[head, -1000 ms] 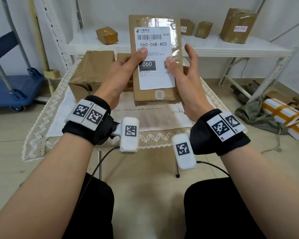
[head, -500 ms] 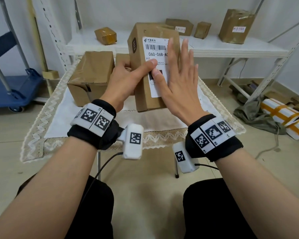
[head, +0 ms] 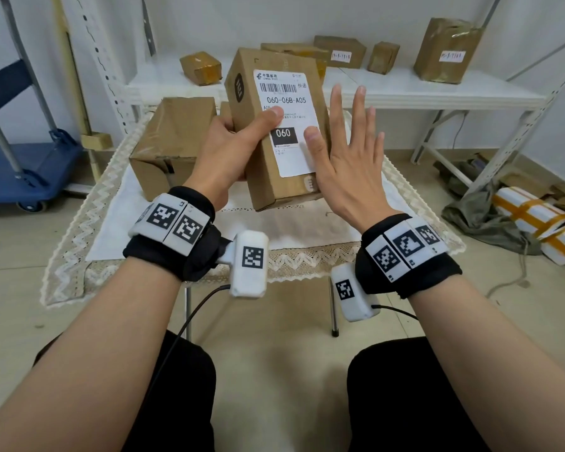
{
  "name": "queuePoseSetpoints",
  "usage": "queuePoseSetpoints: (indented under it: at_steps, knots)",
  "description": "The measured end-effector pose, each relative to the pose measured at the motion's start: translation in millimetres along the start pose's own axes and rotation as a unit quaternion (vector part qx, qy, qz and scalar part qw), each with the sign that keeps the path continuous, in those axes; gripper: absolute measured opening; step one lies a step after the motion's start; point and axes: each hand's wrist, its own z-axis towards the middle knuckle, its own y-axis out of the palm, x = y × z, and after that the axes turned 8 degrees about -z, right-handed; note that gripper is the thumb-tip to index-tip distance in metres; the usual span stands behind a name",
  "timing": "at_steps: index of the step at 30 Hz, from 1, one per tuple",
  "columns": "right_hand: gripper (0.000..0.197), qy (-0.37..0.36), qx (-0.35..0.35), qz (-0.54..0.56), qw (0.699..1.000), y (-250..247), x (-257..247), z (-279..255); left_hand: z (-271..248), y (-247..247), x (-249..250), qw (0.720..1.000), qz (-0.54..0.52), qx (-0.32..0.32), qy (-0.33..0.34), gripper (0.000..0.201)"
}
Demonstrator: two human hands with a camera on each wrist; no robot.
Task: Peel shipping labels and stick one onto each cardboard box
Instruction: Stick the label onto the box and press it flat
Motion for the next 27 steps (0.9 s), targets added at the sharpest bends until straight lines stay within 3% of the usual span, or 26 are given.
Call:
queuePoseSetpoints:
  at_steps: [10, 14, 22, 27]
  knots:
    - [0.068, -0.079, -0.026, 0.001, 0.997, 13, -30, -14, 4, 2, -6, 0.999, -0.013, 0.007, 0.043, 0.067]
    - [0.069, -0.061, -0.028, 0.012, 0.998, 14, -27, -9, 7, 1, -5, 0.999, -0.005, 0.017, 0.042, 0.088]
    - [0.073, -0.009, -0.027, 0.016, 0.999, 12, -9, 2, 4, 0, -1, 0.999, -0.01, 0.022, 0.042, 0.076]
    - [0.075, 0.023, -0.022, 0.036, 0.999, 11, -6, 6, 4, -2, -3, 0.998, -0.021, 0.032, 0.041, 0.079]
